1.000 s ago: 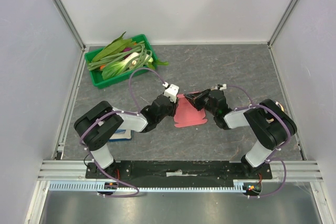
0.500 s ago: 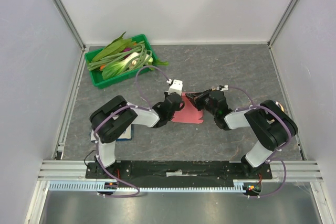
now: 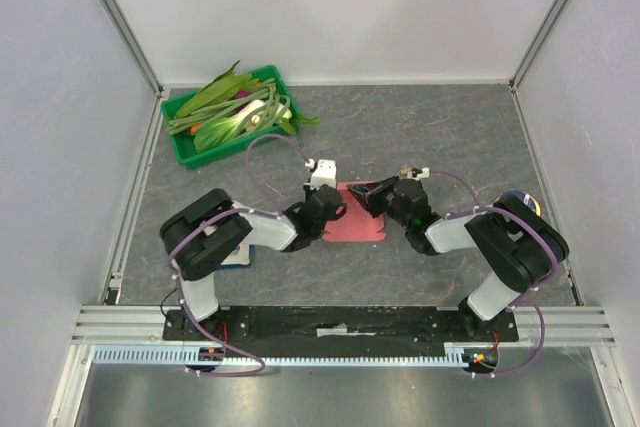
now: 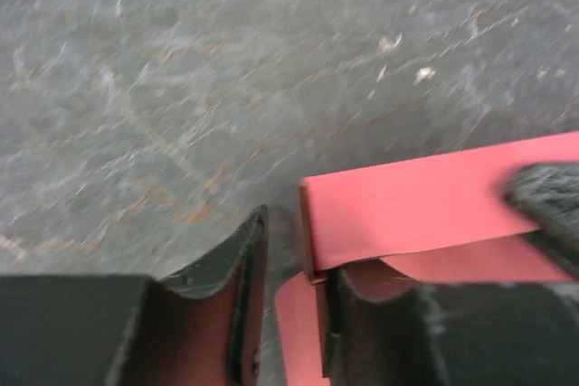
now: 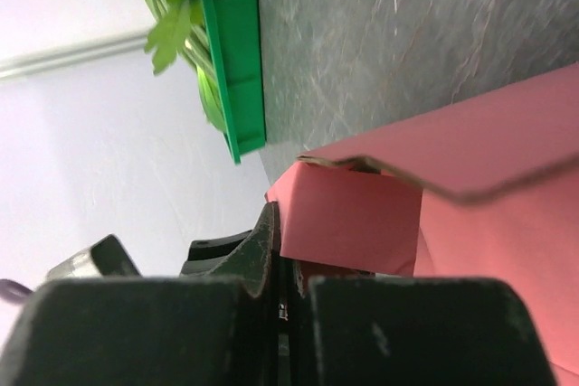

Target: Fold the paper box

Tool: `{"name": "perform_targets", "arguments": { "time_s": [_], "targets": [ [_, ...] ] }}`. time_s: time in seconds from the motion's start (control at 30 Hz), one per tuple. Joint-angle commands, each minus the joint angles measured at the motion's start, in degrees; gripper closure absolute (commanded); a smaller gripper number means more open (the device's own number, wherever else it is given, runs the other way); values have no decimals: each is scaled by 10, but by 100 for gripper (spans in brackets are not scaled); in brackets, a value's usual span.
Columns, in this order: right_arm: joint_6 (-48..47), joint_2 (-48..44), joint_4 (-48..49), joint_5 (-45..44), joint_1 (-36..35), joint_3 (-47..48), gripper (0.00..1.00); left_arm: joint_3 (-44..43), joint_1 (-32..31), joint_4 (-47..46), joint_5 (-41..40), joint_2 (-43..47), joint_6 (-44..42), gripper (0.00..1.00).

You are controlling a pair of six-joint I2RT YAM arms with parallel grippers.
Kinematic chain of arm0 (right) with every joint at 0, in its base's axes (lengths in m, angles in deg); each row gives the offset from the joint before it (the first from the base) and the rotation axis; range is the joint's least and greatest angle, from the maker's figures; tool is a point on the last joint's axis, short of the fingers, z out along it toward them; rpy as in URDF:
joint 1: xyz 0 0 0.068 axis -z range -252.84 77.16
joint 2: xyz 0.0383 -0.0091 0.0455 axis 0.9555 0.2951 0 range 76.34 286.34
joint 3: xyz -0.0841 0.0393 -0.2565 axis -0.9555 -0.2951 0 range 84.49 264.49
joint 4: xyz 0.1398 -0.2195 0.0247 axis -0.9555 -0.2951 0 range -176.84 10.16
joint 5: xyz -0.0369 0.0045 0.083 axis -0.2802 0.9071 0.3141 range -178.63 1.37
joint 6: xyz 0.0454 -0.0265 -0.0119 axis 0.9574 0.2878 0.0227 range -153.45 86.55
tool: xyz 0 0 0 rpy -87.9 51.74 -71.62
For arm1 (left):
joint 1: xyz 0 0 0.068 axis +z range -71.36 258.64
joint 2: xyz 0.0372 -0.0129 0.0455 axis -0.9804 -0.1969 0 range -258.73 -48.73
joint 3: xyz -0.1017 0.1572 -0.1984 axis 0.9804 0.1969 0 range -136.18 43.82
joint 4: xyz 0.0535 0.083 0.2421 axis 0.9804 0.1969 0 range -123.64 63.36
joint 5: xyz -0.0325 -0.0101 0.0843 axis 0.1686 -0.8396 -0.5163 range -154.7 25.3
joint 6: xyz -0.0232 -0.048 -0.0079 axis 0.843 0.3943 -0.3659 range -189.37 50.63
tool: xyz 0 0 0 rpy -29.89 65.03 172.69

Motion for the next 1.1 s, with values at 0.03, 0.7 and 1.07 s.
{"name": "perform_targets", "arguments": {
  "time_s": [0.03,0.7,1.07],
  "targets": [
    [-36,2,-27,36,-1,-16,100,111,29,-126,145,99,-71,56],
    [-43,6,-35,52,9,1,100,252,82,-29,224,303,-53,68],
    [-45,8,-37,54,10,6,100,162,128,-18,373,230,-155,53]
  ]
}}
